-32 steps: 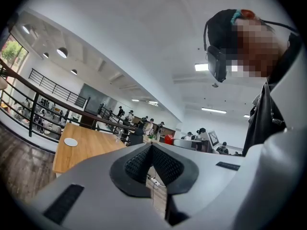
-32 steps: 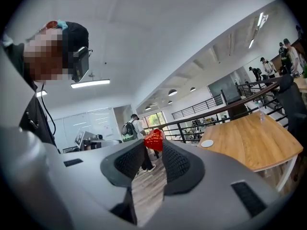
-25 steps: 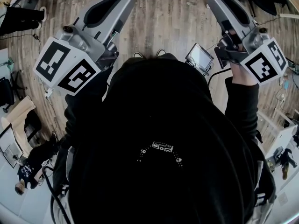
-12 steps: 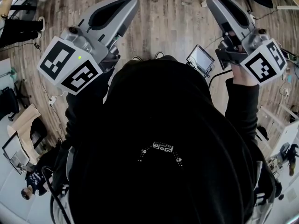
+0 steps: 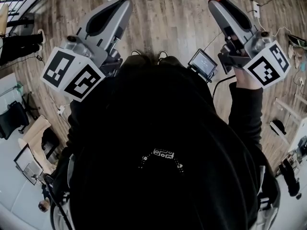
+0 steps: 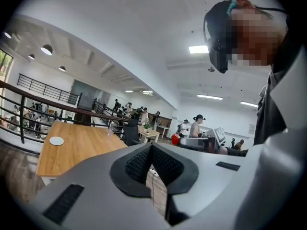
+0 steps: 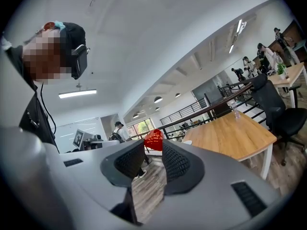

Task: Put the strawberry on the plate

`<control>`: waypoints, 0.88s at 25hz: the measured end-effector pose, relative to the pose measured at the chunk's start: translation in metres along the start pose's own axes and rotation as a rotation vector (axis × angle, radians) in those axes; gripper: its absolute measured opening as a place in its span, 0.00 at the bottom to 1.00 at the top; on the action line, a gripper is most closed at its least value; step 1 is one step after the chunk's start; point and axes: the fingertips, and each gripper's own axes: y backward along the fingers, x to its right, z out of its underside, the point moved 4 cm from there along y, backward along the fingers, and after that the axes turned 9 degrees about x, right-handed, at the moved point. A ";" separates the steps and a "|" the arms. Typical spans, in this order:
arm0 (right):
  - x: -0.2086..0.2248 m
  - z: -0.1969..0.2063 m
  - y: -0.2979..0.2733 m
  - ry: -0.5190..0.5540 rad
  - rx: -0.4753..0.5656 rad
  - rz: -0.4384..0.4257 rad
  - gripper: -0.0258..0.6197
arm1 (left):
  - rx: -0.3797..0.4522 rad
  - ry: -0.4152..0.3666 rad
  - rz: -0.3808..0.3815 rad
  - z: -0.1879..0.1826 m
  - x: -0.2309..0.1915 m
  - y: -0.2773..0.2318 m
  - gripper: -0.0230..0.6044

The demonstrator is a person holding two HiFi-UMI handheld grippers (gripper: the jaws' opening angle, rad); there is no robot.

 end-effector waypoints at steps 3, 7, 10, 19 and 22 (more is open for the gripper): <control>0.006 -0.005 0.011 -0.006 0.018 0.018 0.23 | -0.002 -0.007 0.030 -0.002 0.008 -0.011 0.03; 0.016 -0.012 0.019 -0.008 0.038 0.053 0.23 | 0.004 -0.007 0.070 -0.004 0.009 -0.024 0.03; 0.018 -0.016 0.022 0.000 0.052 0.080 0.23 | 0.001 -0.015 0.090 -0.005 0.006 -0.030 0.03; 0.025 -0.032 0.009 0.044 0.071 0.123 0.23 | 0.012 -0.014 0.140 -0.009 -0.016 -0.048 0.03; 0.031 -0.038 -0.002 0.049 0.070 0.131 0.23 | 0.022 -0.009 0.143 -0.015 -0.028 -0.056 0.03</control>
